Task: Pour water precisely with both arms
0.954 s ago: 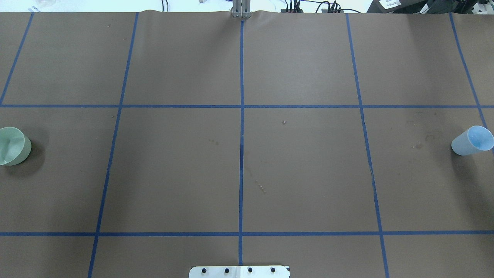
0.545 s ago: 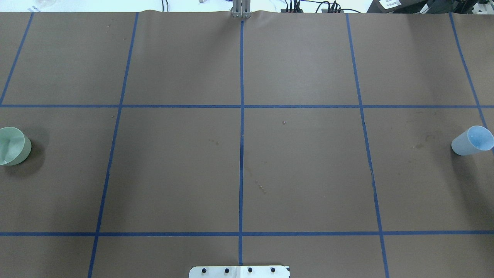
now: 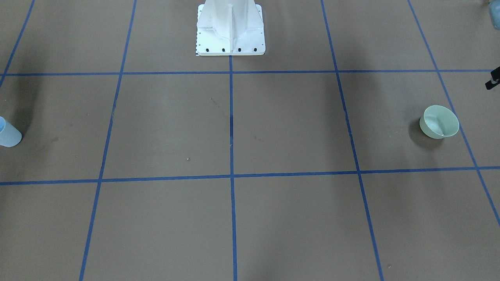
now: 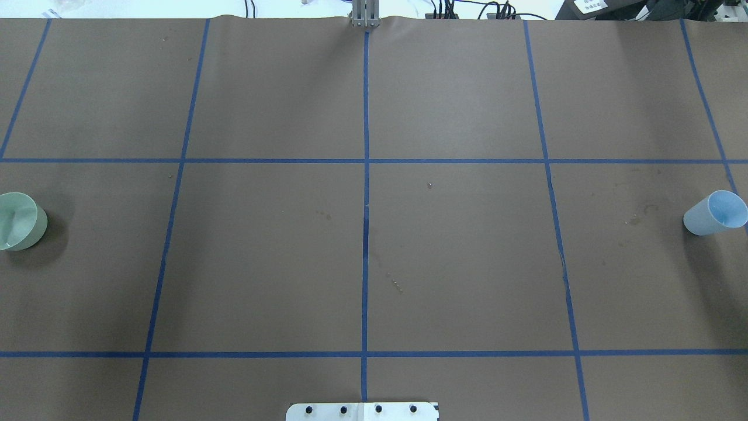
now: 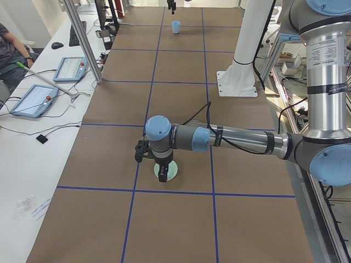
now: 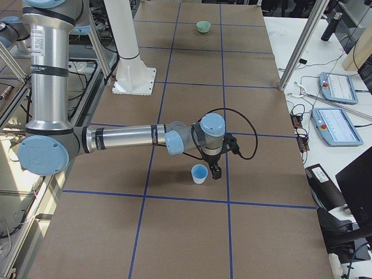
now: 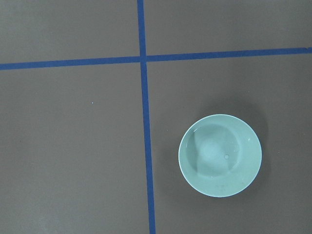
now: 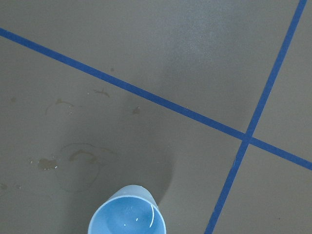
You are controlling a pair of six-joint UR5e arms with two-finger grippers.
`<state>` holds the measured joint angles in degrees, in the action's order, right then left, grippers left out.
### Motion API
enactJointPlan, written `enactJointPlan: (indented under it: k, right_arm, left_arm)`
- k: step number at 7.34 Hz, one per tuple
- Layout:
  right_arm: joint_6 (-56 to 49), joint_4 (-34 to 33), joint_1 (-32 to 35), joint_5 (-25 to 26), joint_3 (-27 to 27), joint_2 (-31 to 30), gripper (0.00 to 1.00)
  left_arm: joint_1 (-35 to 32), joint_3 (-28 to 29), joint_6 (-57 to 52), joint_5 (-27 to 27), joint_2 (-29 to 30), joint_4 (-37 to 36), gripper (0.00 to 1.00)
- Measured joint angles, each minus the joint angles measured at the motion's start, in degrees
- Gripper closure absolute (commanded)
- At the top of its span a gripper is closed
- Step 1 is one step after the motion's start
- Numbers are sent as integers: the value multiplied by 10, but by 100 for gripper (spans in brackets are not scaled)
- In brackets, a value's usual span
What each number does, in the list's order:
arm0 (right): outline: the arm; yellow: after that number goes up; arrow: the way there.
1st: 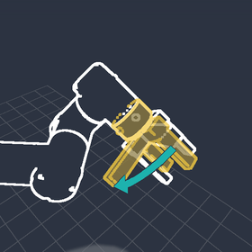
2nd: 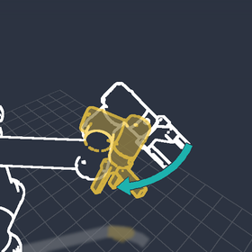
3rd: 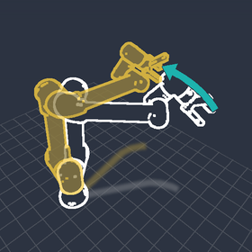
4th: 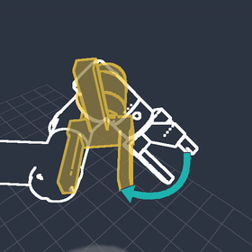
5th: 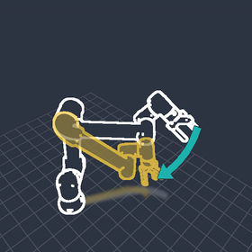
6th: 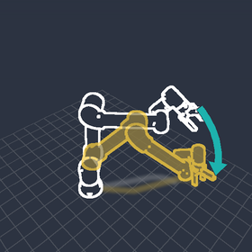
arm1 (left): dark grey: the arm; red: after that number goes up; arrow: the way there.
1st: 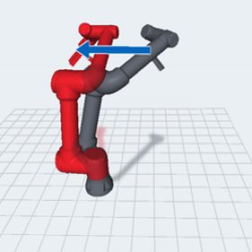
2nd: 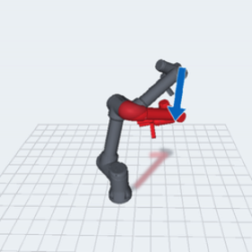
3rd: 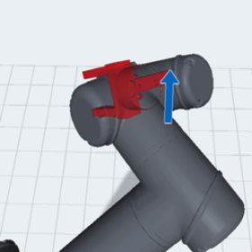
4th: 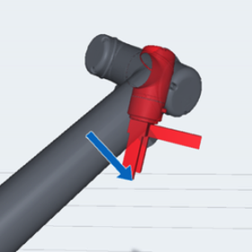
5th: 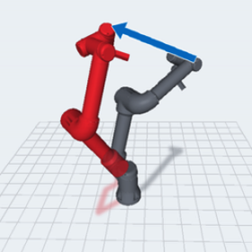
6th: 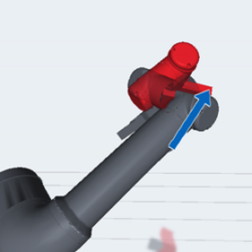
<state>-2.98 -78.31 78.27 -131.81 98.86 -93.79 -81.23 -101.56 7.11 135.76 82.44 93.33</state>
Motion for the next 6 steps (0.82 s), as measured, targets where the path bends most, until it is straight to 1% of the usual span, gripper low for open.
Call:
enactJointPlan:
  k: [2,3,4,6]
  right_arm:
    - [6,0,0,0,-1,0,0]
    - [6,-1,0,-2,-1,0,0]
    - [7,-1,0,-2,0,1,0]
    - [7,-2,0,-3,2,2,0]
  left_arm:
    - [46,79,76,-1,6,139,0]
    - [57,119,97,-1,18,183,0]
    - [69,147,119,-1,31,203,0]
    - [92,177,143,-2,44,217,0]
